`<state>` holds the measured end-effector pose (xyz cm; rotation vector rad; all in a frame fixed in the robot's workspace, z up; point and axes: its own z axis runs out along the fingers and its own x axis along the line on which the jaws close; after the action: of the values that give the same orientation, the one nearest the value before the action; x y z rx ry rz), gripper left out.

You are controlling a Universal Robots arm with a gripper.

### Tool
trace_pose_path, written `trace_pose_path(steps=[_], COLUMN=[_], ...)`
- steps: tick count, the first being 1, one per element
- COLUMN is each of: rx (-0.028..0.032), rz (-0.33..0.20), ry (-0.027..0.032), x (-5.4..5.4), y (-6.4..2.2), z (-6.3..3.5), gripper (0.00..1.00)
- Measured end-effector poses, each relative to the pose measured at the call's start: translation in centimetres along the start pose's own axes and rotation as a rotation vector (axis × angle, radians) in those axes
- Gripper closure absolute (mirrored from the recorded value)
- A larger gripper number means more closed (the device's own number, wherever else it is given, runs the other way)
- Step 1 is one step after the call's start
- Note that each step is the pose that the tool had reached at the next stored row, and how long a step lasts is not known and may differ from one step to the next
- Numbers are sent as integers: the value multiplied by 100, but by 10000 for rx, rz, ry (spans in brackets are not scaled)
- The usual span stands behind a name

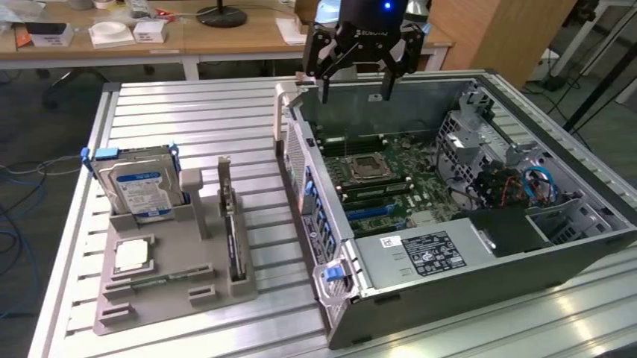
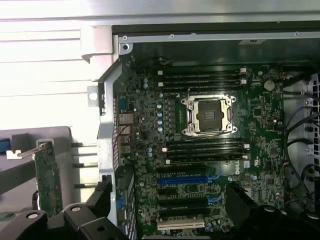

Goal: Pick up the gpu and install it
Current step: 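Reach for the gpu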

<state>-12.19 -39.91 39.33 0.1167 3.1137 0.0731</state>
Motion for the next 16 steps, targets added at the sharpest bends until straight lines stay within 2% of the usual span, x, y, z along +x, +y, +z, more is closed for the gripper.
trace_pose_path(steps=[6, 9, 12, 14, 15, 16], rx=[-5, -5, -5, -5, -5, -5], rz=[0, 0, 0, 0, 0, 0], ry=[0, 0, 0, 0, 0, 0], x=[0, 0, 0, 0, 0, 0], y=[-1, -1, -1, -1, -1, -1], z=[0, 0, 0, 0, 0, 0], gripper=[3, 21, 27, 38, 38, 44])
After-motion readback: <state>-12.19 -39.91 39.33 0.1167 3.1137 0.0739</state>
